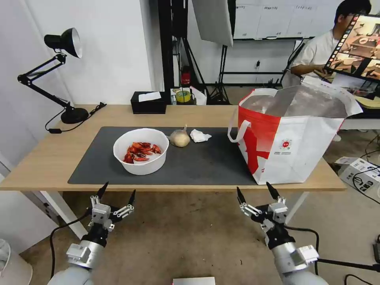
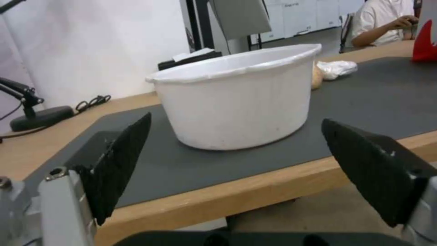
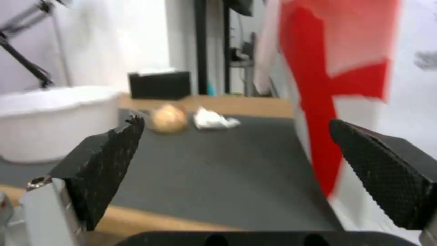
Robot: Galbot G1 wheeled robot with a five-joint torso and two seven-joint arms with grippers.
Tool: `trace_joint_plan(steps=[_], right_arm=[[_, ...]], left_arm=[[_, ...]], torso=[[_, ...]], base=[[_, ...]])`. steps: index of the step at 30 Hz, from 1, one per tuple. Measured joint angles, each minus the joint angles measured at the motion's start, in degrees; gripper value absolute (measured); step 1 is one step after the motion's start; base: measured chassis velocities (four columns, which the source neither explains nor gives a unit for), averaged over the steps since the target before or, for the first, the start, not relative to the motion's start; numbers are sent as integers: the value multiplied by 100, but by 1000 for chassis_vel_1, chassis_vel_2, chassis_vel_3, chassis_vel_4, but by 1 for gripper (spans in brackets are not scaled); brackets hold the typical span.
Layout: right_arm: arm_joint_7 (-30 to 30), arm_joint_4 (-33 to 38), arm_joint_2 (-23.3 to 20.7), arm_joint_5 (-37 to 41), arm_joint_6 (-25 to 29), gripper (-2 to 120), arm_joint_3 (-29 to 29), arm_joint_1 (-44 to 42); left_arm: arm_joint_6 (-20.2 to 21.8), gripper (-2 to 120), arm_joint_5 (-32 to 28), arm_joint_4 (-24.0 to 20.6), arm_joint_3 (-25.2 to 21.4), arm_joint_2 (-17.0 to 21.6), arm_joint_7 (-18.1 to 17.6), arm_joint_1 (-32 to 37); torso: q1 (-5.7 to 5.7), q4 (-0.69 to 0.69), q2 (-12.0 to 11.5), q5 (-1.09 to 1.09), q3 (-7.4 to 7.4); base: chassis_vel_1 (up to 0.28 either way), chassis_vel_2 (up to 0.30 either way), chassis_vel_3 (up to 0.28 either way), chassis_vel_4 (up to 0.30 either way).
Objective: Pick up the trash from the table and place it into the takeout bag.
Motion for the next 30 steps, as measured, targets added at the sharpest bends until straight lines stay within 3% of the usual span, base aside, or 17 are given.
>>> trace_joint_plan(steps=[6,9,16,21,24,30], right_arm=[[-24,-105,-391,368,-219,100,-300,632],[-32,-341,-646,620,-412,100,-734,1319],[180,-886,-796,992,-784,100,-1517,2554],[418,-1327,-713,1244,-1058,100,-2132,3525],[771,-1725,-504,1446,-1461,100,-2706,4272],[1218,-2348,-189,1731,-1869,100,-3296,5198]], left_arm=[[9,100,-46,11,-29,6,-1,-6],[16,100,-61,15,-69,2,-3,12],[27,100,-79,14,-114,-15,-9,18],[94,100,-90,-16,-150,-6,-17,51],[159,100,-158,-76,-233,38,-20,90],[160,100,-152,-77,-232,12,-16,179]], torso=[[1,0,-1,1,0],[1,0,0,0,1],[1,0,-1,1,0],[1,1,-1,-2,0],[1,0,-1,-1,0],[1,1,-1,-1,0]], base=[[0,0,0,0],[0,0,0,0],[0,0,0,0],[0,0,0,0],[0,0,0,0],[0,0,0,0]])
